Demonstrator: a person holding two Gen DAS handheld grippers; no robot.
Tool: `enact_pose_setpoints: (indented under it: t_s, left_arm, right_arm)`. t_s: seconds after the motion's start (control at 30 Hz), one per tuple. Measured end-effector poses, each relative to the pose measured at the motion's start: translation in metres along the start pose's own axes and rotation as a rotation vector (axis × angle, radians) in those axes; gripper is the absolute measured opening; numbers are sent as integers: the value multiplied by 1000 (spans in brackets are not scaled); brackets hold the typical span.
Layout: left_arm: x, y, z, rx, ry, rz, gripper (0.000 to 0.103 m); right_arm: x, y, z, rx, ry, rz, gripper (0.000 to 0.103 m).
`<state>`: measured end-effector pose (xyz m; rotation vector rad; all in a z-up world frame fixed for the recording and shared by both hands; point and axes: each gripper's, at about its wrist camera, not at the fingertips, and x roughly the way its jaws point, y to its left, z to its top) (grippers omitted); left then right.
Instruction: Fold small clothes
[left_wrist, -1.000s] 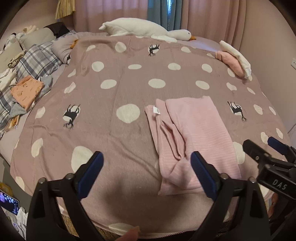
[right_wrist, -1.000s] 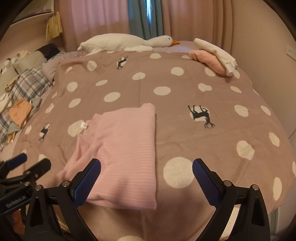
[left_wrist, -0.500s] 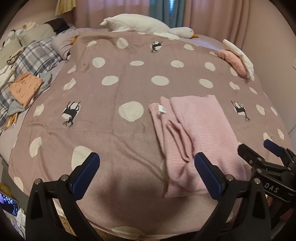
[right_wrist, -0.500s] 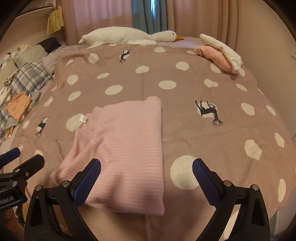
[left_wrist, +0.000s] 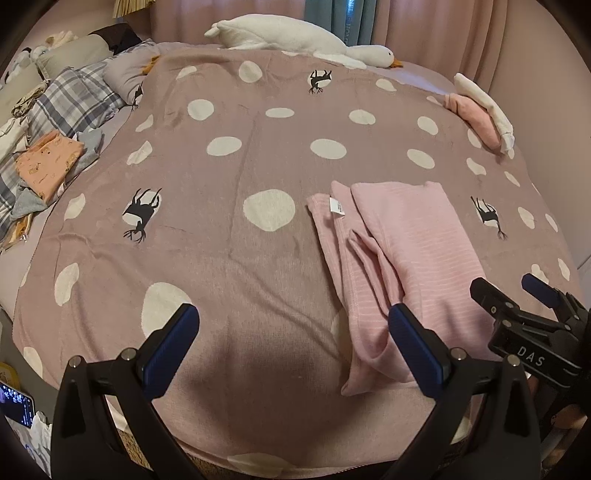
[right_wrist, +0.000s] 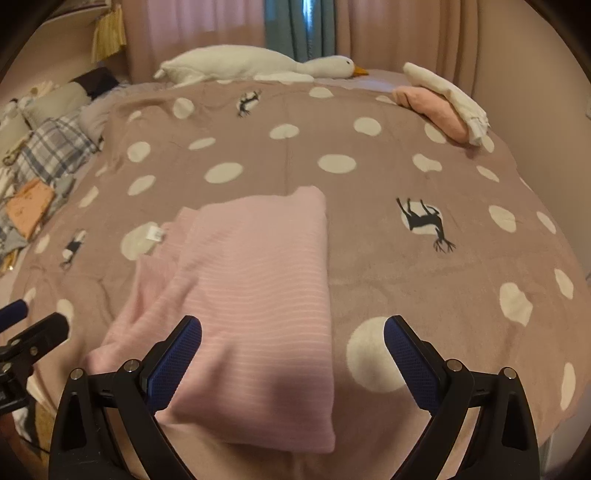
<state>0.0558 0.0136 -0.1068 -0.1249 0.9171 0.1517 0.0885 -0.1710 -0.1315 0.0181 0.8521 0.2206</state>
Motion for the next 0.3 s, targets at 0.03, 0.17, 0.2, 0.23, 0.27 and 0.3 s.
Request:
enact_pose_setpoints:
  t_s: [0.03, 0.17, 0.2, 0.23, 0.27, 0.3]
  left_arm:
    - [0, 0, 0, 2, 0, -1, 102]
    - [1, 0, 1, 4, -8, 1, 102]
    - [2, 0, 2, 4, -9, 2, 102]
    - [3, 1, 3, 3, -9, 4, 102]
    - [4, 2, 3, 1, -8, 5, 102]
    - [5, 3, 3, -2, -7, 7, 102]
  right_arm:
    - [0, 0, 0, 2, 4, 16, 98]
    - [-3, 3, -1, -8, 2, 29, 98]
    - [-3, 4, -1, -15, -1, 27, 98]
    - [-4, 5, -1, -20, -3, 27, 98]
    - [-4, 6, 0, -25, -3, 27, 98]
    - [-4, 7, 0, -28, -4, 28, 98]
